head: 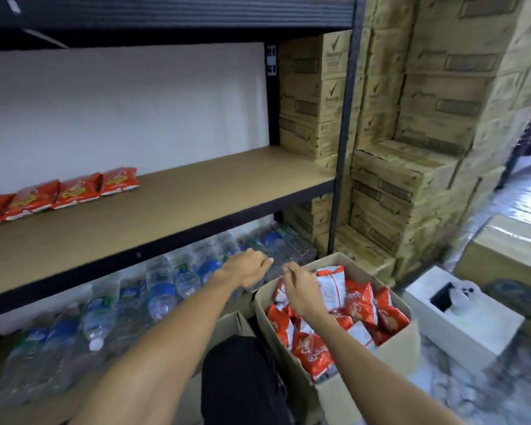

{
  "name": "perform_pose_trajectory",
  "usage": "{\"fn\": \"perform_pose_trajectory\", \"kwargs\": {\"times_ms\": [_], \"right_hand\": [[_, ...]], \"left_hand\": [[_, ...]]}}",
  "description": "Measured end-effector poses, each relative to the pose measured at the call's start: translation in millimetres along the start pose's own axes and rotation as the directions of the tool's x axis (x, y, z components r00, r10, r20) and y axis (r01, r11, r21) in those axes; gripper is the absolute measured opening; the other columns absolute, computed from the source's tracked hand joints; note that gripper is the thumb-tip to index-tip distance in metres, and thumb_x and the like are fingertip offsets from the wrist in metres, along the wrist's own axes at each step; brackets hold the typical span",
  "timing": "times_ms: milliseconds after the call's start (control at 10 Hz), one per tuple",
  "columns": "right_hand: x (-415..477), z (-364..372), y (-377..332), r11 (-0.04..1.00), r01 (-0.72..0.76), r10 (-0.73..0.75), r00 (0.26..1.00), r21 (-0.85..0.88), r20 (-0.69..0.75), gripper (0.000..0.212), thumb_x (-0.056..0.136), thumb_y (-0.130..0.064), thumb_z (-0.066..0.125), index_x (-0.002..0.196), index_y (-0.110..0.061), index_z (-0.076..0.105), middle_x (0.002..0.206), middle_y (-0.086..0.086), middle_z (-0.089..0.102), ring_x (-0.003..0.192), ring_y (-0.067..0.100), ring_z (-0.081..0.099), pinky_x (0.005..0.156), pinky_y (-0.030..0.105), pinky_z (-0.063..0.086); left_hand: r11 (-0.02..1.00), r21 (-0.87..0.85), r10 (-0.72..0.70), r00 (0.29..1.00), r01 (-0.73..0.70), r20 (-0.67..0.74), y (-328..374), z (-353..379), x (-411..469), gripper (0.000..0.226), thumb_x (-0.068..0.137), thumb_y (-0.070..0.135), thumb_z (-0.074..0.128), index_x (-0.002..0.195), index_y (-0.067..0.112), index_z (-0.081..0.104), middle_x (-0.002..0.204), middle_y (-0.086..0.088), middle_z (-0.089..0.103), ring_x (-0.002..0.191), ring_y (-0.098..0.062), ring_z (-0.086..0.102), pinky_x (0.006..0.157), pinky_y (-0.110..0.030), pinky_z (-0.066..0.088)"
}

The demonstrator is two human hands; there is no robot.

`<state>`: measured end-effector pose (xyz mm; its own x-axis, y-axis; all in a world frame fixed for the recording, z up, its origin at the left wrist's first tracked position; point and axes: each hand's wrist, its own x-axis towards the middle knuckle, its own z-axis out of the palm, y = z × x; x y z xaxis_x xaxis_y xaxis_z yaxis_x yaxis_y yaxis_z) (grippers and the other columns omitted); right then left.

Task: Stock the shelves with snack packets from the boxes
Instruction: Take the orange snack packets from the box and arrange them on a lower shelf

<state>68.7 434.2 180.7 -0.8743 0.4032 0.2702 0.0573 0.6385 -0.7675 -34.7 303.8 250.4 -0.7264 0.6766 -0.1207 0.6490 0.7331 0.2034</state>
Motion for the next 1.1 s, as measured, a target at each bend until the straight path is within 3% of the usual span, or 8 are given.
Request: {"fn": "perform_pose_trajectory", "kwargs": {"times_ms": [100,300,400,600,700,800,1000,1100], "right_hand": [[-21.0,-12.0,41.3,0.991,-0.128,0.128,0.992,0.025,0.013,0.026,0.105,-0.028,0.042,0.105,-0.016,0.065,0.095,0.004,0.071,0.090,0.024,0.063,0.076,0.039,0.046],[-43.1,-40.2,106.4,0.959,-0.276,0.274,0.961,-0.067,-0.030,0.029,0.104,-0.029,0.041,0.089,-0.014,0.061,0.077,0.002,0.066,0.071,0.023,0.060,0.067,0.045,0.049],[-44.1,-54.3,126.3,0.942,-0.327,0.327,0.945,-0.080,-0.005,0.031,0.105,-0.033,0.043,0.082,-0.017,0.057,0.073,-0.003,0.061,0.070,0.019,0.058,0.068,0.042,0.048],[-51.1,-43.0,159.9,0.888,-0.401,0.455,0.835,-0.224,0.309,0.049,0.096,-0.060,0.047,0.103,-0.016,0.068,0.095,0.001,0.071,0.088,0.021,0.067,0.082,0.042,0.056],[-52.6,-34.9,161.3,0.869,-0.388,0.487,0.775,-0.306,0.403,0.058,0.089,-0.067,0.053,0.113,-0.015,0.067,0.105,0.005,0.071,0.096,0.024,0.067,0.086,0.040,0.056],[-52.4,-29.5,161.4,0.857,-0.383,0.512,0.715,-0.345,0.476,0.077,0.080,-0.075,0.059,0.129,-0.015,0.061,0.122,0.005,0.068,0.109,0.024,0.065,0.091,0.036,0.054],[-51.4,-31.4,160.7,0.842,-0.348,0.533,0.647,-0.412,0.545,0.086,0.073,-0.076,0.068,0.136,-0.019,0.057,0.136,0.004,0.060,0.119,0.023,0.059,0.099,0.037,0.050],[-49.2,-34.9,157.9,0.828,-0.353,0.557,0.607,-0.436,0.566,0.093,0.065,-0.077,0.073,0.139,-0.022,0.054,0.141,0.002,0.055,0.124,0.024,0.056,0.101,0.039,0.048]], "left_hand": [[0.999,-0.017,0.038,0.998,-0.037,0.047,21.1,34.2,19.5,0.048,0.106,0.039,0.030,0.096,0.010,0.066,0.108,-0.021,0.066,0.104,-0.036,0.061,0.087,-0.042,0.049],[0.995,-0.010,0.103,0.975,-0.103,0.195,49.9,96.4,56.4,0.044,0.104,0.038,0.033,0.101,0.008,0.064,0.114,-0.017,0.065,0.108,-0.034,0.060,0.088,-0.040,0.047],[0.991,0.012,0.122,0.938,-0.133,0.323,49.9,120.3,75.4,0.045,0.104,0.044,0.034,0.116,0.012,0.062,0.128,-0.013,0.062,0.118,-0.031,0.056,0.100,-0.042,0.043],[0.974,0.154,0.076,0.878,-0.167,0.473,36.6,149.7,99.8,0.056,0.093,0.053,0.056,0.137,0.019,0.052,0.141,-0.009,0.054,0.125,-0.030,0.054,0.104,-0.042,0.045],[0.963,0.206,0.048,0.863,-0.173,0.503,26.6,159.3,103.1,0.068,0.085,0.048,0.072,0.143,0.023,0.047,0.143,-0.006,0.053,0.126,-0.028,0.054,0.102,-0.040,0.047],[0.966,0.212,0.016,0.847,-0.151,0.531,20.7,165.3,100.6,0.062,0.083,0.037,0.077,0.139,0.027,0.051,0.136,-0.001,0.059,0.118,-0.026,0.059,0.098,-0.037,0.050],[0.986,0.155,-0.026,0.861,-0.062,0.508,16.5,178.0,99.6,0.034,0.090,0.018,0.065,0.125,0.017,0.062,0.122,-0.007,0.064,0.092,-0.022,0.059,0.079,-0.028,0.048],[0.960,0.235,0.014,0.866,-0.152,0.501,24.5,174.7,94.3,0.011,0.086,0.014,0.066,0.096,0.013,0.068,0.093,-0.006,0.067,0.071,-0.019,0.060,0.060,-0.021,0.050]]}}
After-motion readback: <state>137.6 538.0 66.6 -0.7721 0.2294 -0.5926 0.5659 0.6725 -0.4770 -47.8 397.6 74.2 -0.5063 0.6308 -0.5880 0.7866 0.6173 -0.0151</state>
